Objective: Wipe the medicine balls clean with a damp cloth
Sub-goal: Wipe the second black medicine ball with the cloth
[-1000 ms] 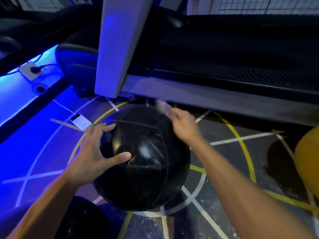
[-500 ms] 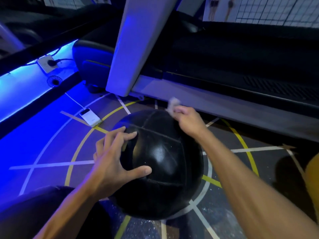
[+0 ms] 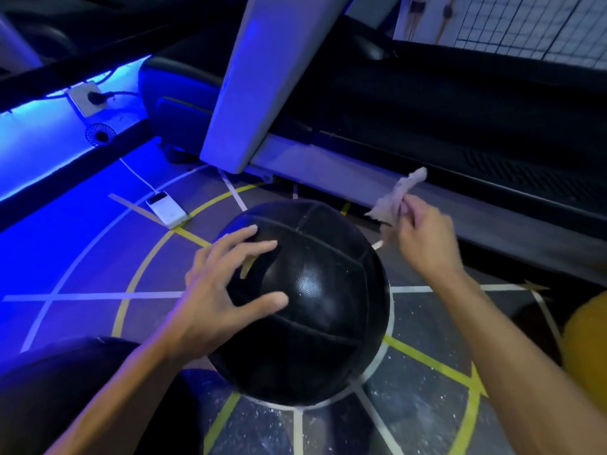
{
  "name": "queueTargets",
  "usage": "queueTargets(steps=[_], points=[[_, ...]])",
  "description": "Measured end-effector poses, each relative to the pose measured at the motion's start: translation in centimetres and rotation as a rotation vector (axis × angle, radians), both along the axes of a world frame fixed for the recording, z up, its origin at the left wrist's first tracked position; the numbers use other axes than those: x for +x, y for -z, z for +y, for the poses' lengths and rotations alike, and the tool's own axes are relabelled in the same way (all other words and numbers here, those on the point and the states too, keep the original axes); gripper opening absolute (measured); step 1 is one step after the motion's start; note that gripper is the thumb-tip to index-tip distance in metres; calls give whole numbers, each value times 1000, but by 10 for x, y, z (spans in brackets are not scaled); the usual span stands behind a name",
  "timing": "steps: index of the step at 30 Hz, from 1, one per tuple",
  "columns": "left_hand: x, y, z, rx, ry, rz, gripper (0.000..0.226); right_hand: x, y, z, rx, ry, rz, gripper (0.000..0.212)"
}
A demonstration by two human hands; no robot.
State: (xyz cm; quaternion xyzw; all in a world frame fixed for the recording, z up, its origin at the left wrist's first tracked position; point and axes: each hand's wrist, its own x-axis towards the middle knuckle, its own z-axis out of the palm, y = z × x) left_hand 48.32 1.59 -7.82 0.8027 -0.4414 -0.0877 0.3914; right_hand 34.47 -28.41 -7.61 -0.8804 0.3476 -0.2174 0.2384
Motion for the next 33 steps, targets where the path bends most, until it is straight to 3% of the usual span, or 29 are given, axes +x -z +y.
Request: queueTargets(steps=[2, 4, 7, 8, 10, 12, 14, 16, 19, 23, 25, 26, 28, 29, 31, 33], points=[[10, 4, 10, -114, 20, 76, 63, -18, -3, 5, -167, -185, 252, 37], [20, 9, 19, -168, 13, 112, 57, -32, 3, 8, -196, -271, 367, 58], [24, 14, 22, -136, 7, 111, 55, -48, -1, 4, 119, -69, -73, 45], [24, 14, 21, -137, 5, 132, 56, -51, -5, 5, 163, 2, -133, 43], [27, 15, 22, -114, -20, 135, 66, -52, -5, 15, 160, 53, -153, 39], [33, 15, 21, 26, -85, 89, 88, -46, 8, 28, 338, -5, -220, 41], [32, 15, 16, 144, -150, 211, 115, -36, 27, 43, 525, -97, -266, 41], [25, 14, 7, 112, -162, 373, 124, -22, 34, 57, 598, -86, -331, 37], [17, 14, -8, 67, -198, 358, 121, -13, 23, 90, 420, -13, -427, 33], [21, 14, -16, 121, -234, 310, 121, -28, 26, 142, -246, -675, -143, 53], [18, 13, -18, 125, -222, 313, 122, -27, 32, 106, -479, -700, -33, 59], [16, 12, -20, 121, -218, 317, 121, -23, 32, 83, -379, -554, -40, 53], [12, 9, -24, 155, -223, 312, 119, -14, 24, 56, 44, -190, -177, 42], [9, 6, -26, 172, -224, 303, 119, -15, 20, 62, 169, -127, -202, 41], [8, 3, -28, 174, -241, 294, 119, -24, 15, 98, 94, -305, -222, 43], [9, 4, -28, 183, -253, 279, 112, -45, 24, 119, -123, -597, -190, 45]])
